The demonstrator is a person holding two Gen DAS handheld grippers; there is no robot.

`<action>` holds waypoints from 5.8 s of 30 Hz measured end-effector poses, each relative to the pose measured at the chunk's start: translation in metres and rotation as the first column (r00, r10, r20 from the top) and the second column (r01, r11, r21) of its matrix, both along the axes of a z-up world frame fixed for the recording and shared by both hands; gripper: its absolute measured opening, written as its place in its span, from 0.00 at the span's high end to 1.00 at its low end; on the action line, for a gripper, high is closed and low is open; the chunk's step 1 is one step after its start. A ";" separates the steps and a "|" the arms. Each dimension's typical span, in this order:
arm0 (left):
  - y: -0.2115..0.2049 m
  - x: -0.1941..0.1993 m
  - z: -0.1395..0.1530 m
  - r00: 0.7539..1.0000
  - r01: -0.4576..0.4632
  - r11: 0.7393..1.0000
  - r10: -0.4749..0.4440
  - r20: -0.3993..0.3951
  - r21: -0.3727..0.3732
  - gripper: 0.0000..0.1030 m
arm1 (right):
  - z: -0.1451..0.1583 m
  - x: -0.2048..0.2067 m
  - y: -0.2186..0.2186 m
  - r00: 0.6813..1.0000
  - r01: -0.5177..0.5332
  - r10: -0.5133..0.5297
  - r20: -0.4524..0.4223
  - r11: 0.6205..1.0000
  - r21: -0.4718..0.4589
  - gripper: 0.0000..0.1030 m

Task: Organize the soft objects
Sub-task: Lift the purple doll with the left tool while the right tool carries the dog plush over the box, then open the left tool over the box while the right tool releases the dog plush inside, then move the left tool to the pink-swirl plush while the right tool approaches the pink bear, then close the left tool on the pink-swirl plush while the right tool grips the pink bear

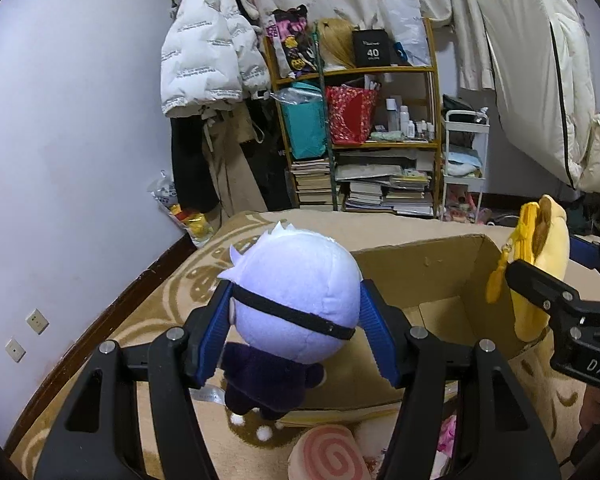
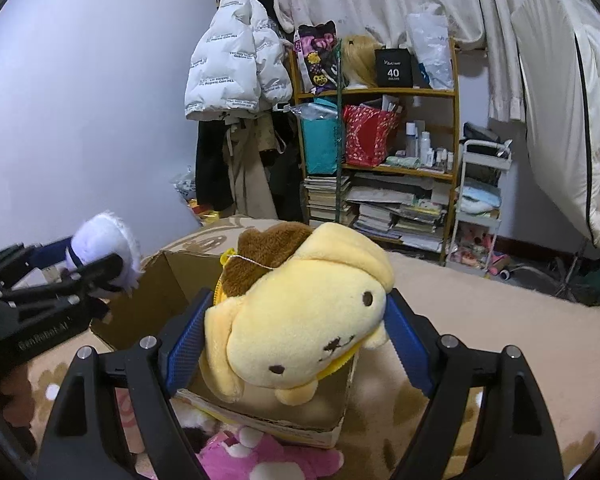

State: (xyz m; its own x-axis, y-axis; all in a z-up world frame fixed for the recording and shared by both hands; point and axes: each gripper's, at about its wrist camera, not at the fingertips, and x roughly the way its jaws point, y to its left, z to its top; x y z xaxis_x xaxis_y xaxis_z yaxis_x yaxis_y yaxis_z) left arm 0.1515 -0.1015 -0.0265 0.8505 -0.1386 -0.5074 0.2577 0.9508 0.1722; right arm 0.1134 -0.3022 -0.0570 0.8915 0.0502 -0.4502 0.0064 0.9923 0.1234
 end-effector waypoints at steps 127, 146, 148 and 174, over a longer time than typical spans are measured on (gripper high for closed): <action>0.014 -0.022 -0.105 0.871 -0.028 0.994 0.074 -0.485 0.101 0.06 | -0.115 0.002 0.015 0.871 0.021 0.077 -0.485 0.981 0.193 0.00; 0.020 -0.016 -0.123 0.839 -0.045 0.996 0.078 -0.539 0.074 0.25 | -0.125 -0.001 0.024 0.853 -0.007 0.089 -0.515 0.987 0.159 0.06; 0.021 -0.016 -0.124 0.839 -0.033 0.997 0.067 -0.540 0.072 0.30 | -0.123 -0.006 0.025 0.854 -0.013 0.089 -0.513 0.989 0.149 0.09; 0.055 -0.048 -0.078 0.882 -0.128 0.992 0.113 -0.458 -0.002 0.62 | -0.056 -0.056 0.021 0.944 -0.012 0.041 -0.328 0.996 0.088 0.17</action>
